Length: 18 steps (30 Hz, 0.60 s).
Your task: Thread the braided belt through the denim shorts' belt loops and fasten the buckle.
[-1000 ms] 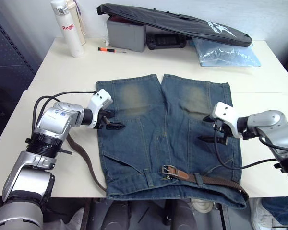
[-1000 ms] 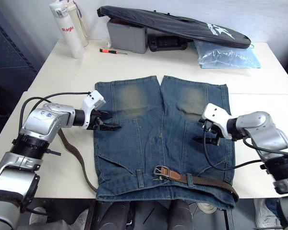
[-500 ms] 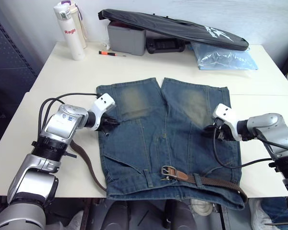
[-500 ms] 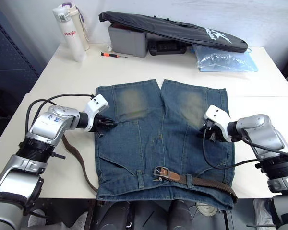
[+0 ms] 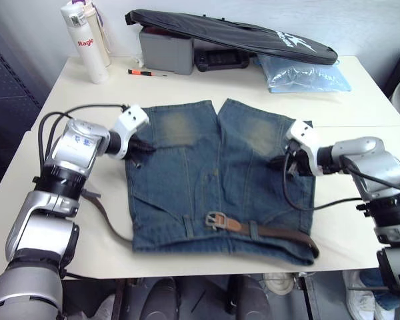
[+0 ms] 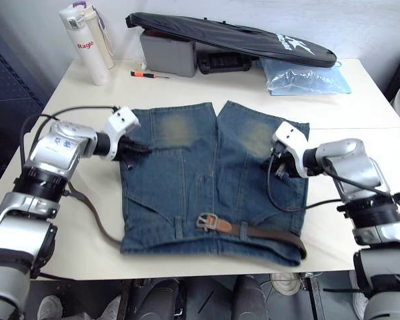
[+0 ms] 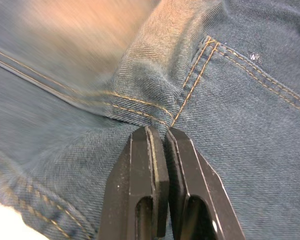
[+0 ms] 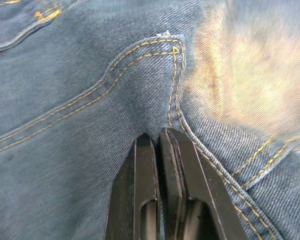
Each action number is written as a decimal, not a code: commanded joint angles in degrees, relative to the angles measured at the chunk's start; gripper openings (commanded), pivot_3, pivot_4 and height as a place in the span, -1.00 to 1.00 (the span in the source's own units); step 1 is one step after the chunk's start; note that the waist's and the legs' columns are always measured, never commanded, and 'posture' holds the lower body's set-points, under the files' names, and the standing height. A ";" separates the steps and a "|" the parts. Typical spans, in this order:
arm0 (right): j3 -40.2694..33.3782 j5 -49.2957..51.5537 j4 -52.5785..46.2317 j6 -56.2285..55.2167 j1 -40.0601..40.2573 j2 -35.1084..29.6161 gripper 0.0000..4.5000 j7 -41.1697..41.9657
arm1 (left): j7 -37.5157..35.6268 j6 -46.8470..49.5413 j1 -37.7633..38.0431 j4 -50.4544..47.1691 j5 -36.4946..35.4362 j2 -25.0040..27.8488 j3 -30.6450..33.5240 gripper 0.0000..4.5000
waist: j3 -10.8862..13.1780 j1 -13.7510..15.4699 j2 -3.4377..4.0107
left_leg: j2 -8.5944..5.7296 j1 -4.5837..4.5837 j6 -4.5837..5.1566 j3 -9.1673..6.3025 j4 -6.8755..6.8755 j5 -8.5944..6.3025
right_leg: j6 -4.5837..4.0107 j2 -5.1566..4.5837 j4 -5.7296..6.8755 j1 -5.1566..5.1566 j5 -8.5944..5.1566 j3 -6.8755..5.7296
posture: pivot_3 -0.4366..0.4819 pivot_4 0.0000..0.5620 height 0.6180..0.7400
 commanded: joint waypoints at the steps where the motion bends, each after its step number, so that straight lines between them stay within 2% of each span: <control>1: 0.31 -4.16 10.37 -7.50 -5.27 1.55 -0.98 -1.50 | 1.47 -7.10 -4.78 9.05 3.32 -0.83 1.35 -1.00 | 0.00 -0.07 0.00 | 0.00 -0.02 0.01 0.02 -0.03 0.00 | 0.01 0.00 -0.04 -0.02 0.00 0.00 | -0.05 -0.47 1.00; 5: 0.85 -7.21 22.29 -14.92 -10.70 5.41 -0.98 -3.66 | 2.88 -13.36 -7.97 19.28 5.94 -3.37 1.13 -1.00 | 0.01 -0.29 0.01 | -0.01 -0.03 0.00 0.06 -0.06 0.00 | 0.03 0.00 -0.05 -0.05 0.01 -0.01 | -0.05 -0.47 1.00; 9: 0.92 -9.75 30.33 -21.92 -12.94 8.01 -0.98 -5.97 | 2.37 -16.38 -9.12 24.36 7.46 -5.43 1.33 -1.00 | 0.01 -0.58 0.02 | -0.01 -0.04 0.01 0.06 -0.06 0.00 | 0.03 0.00 -0.04 -0.05 0.01 -0.01 | -0.05 -0.47 1.00; 13: 0.96 -12.13 36.11 -27.01 -14.12 9.00 -0.98 -7.66 | 2.34 -18.37 -9.30 26.97 8.78 -6.18 1.80 -1.00 | 0.02 -1.04 0.03 | -0.01 -0.05 0.01 0.06 -0.08 0.00 | 0.04 0.00 -0.05 -0.05 0.01 -0.01 | -0.05 -0.47 1.00; 18: 0.05 -12.50 38.30 -30.61 -14.68 9.51 -0.98 -7.43 | 1.02 -20.47 -8.81 28.86 10.06 -6.14 2.00 -1.00 | 0.02 -1.49 0.04 | -0.01 -0.03 0.01 0.06 -0.08 0.00 | 0.04 0.00 -0.03 -0.05 0.01 -0.01 | -0.05 -0.47 1.00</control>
